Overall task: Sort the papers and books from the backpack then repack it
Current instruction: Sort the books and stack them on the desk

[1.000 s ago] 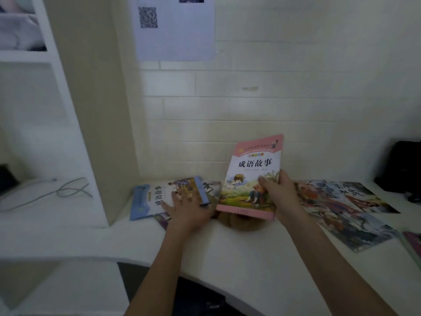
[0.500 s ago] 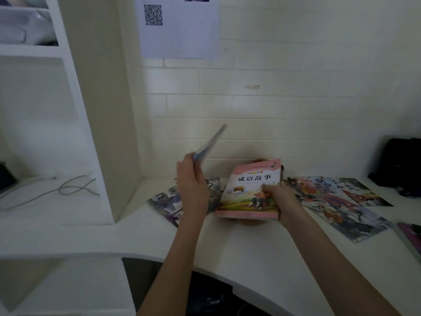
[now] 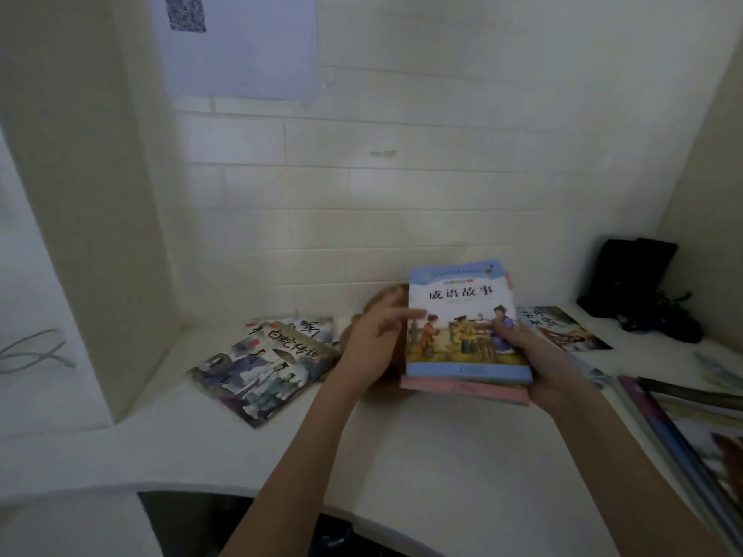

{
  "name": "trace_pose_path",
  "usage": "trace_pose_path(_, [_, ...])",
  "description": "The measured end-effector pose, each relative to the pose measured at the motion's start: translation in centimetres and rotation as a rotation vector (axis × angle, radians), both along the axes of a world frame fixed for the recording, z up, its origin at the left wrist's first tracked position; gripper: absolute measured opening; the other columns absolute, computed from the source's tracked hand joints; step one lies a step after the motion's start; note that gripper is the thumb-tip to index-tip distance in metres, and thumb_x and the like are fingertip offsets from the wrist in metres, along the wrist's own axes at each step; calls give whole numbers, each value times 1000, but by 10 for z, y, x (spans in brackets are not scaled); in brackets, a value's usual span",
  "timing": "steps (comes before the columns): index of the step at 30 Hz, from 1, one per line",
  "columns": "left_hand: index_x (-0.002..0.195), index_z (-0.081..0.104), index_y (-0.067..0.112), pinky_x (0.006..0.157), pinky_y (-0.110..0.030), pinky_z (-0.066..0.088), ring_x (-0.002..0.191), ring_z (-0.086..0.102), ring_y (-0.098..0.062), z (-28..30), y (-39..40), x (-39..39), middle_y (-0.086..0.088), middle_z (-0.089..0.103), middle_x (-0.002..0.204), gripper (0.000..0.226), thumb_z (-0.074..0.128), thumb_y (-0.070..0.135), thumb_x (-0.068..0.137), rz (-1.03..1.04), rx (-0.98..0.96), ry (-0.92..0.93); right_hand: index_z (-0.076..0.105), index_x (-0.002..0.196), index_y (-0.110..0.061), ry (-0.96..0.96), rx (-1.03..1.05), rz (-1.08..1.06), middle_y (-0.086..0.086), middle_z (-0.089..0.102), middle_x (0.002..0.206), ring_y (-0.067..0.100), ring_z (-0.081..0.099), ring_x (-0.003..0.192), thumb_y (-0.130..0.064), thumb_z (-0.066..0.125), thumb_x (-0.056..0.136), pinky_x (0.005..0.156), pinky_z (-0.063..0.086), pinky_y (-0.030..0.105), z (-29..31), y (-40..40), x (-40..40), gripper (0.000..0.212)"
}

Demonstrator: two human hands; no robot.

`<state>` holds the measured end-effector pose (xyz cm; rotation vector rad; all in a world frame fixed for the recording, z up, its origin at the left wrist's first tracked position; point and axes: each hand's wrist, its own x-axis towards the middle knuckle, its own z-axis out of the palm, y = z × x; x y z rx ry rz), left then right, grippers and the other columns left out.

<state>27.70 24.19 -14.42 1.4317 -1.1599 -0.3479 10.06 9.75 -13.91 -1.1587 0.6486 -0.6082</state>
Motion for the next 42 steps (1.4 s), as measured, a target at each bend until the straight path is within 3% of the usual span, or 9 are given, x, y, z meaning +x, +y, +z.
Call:
trace_pose_path(3, [146,26,22,86,-5,43,117,46,1,16,-25,-26,19,44,131,68,62,33,89,-49,25,191,56,126,-15,-79,-140,-52,7,67,114,21,70,88,-39,83,58,66,60,33,3,-15,-37,77])
trace_pose_path(5, [140,34,26,90,-22,51,112,56,-2,18,-50,-44,12,55,130,77,76,38,75,-188,77,198,60,118,-23,-86,-225,-16,0,70,105,16,70,87,-46,92,39,67,60,33,4,-19,-61,88])
trace_pose_path(10, [104,63,21,65,-20,56,78,69,-2,1,-79,-98,3,71,98,34,78,17,74,-269,64,333,55,123,-8,42,-385,-114,-2,66,65,11,61,53,-25,68,75,47,49,27,8,-10,-97,52])
trace_pose_path(14, [108,65,15,63,-21,56,82,71,-10,-11,-81,-123,-2,72,101,39,79,15,72,-264,61,359,64,104,-22,17,-439,-249,7,73,105,22,71,90,-25,73,72,78,58,40,3,-3,-105,34])
trace_pose_path(20, [96,55,17,47,-19,50,52,60,3,21,-98,-173,9,65,71,13,64,21,88,-193,-37,433,58,109,-23,194,-694,-607,-10,66,100,0,64,84,-29,76,78,66,53,14,34,-16,-133,36])
trace_pose_path(24, [117,33,9,53,-27,52,62,64,-11,30,-124,-233,-7,60,87,27,42,28,99,-230,66,206,50,117,-12,651,-782,-811,7,62,108,26,62,97,-44,74,76,77,53,40,59,-37,-184,57])
trace_pose_path(30, [144,-26,7,69,-35,46,93,61,-34,-12,-145,-301,-20,59,120,83,35,41,99,-283,426,-267,55,116,-5,1189,-859,-693,17,62,114,32,60,100,-32,74,79,71,42,30,40,-52,-247,50])
trace_pose_path(34, [148,-13,5,48,-28,29,84,62,-30,-37,-149,-315,-17,62,116,82,37,46,97,-199,481,-659,39,137,-16,1455,-803,-514,17,39,143,36,36,130,-36,62,88,104,36,47,-14,-66,-262,58])
trace_pose_path(42, [144,24,15,86,-39,44,112,55,-32,-27,-161,-215,-15,57,124,61,37,49,96,-121,245,-828,47,130,-27,1400,-1188,-564,2,50,136,26,38,130,-15,45,93,110,26,53,-20,-63,-200,39])
